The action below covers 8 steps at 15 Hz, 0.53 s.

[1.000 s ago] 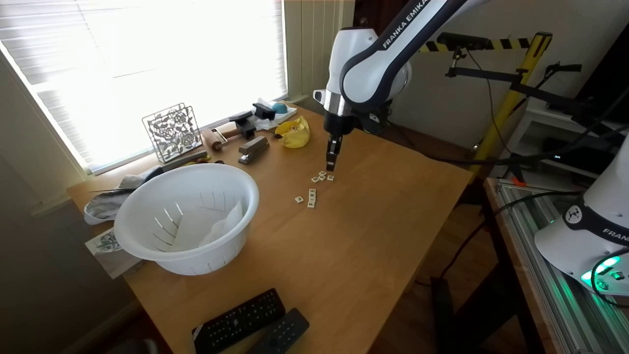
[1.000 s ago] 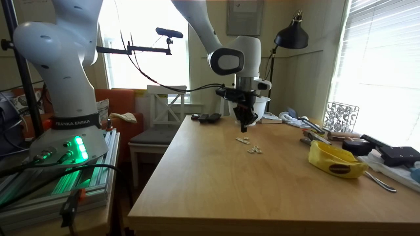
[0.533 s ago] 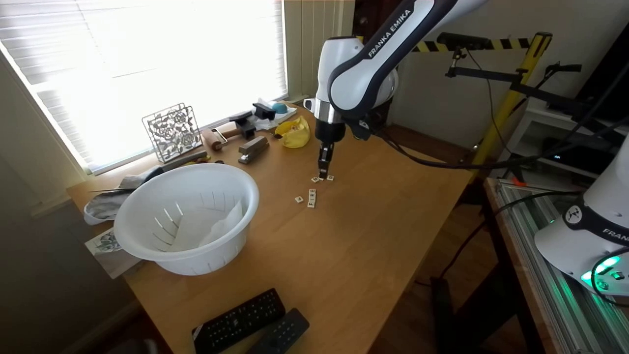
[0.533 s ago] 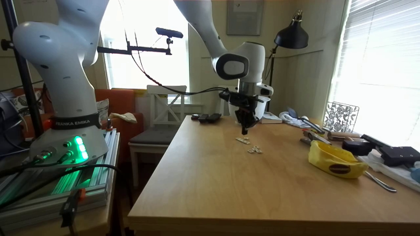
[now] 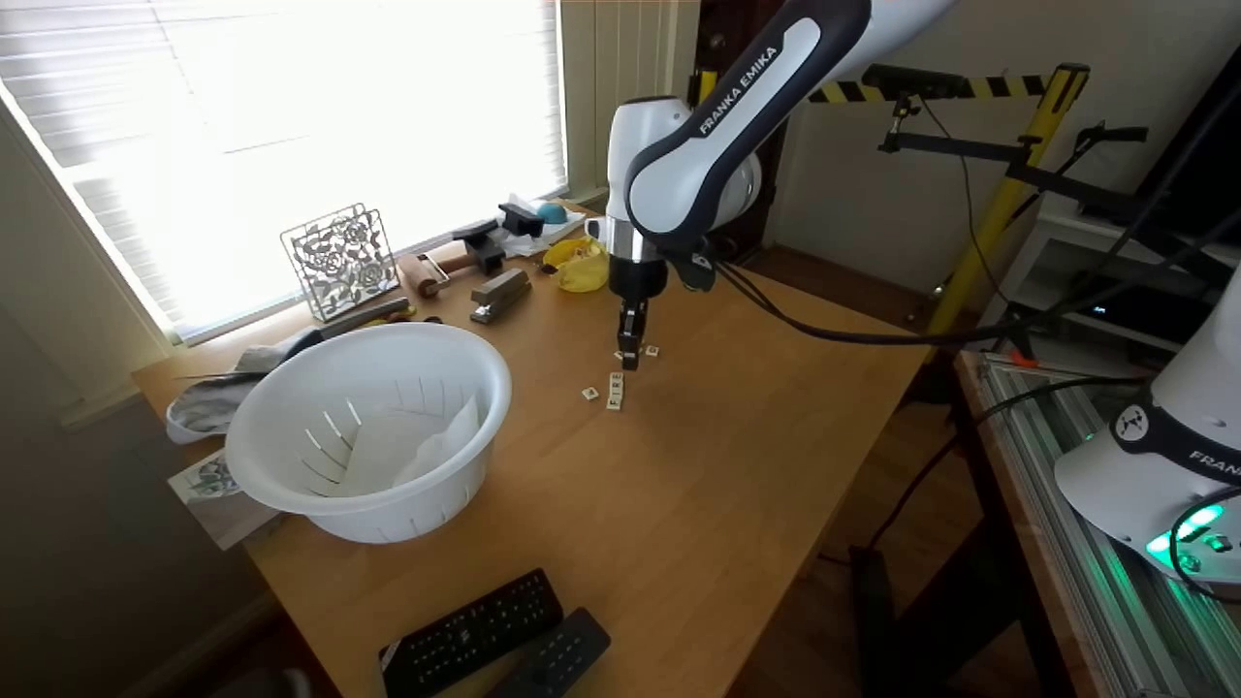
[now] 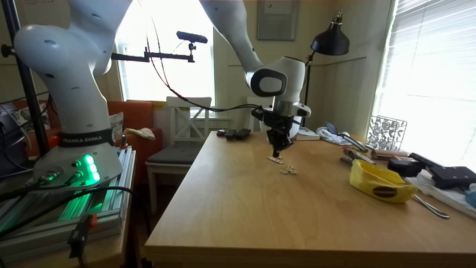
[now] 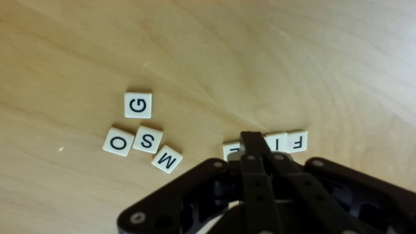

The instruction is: Create the word 'Firm' using the letter tiles.

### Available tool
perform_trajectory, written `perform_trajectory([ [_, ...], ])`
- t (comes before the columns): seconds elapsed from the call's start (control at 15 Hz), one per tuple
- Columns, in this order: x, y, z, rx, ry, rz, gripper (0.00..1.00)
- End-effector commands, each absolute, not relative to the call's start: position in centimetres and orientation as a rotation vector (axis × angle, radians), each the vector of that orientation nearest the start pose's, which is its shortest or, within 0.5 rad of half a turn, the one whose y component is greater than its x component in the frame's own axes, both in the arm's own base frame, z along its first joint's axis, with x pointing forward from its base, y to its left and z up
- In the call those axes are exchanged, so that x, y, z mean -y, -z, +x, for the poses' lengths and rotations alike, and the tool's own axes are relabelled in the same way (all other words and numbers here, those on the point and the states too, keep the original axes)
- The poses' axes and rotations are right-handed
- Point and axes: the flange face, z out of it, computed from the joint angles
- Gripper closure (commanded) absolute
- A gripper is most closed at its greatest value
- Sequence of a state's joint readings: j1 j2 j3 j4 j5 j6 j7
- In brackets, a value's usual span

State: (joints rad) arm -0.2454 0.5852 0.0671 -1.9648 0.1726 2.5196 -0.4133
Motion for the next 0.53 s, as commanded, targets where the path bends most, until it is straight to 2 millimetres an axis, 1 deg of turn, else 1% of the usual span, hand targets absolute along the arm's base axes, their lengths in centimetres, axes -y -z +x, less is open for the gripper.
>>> perform_trajectory([
  [0.0,11.6,-16.0,61.1,0.137,-0.023,-2.966,1.00],
  [0.47,12.2,-15.3,62.1,0.124,-0.023,-2.968,1.00],
])
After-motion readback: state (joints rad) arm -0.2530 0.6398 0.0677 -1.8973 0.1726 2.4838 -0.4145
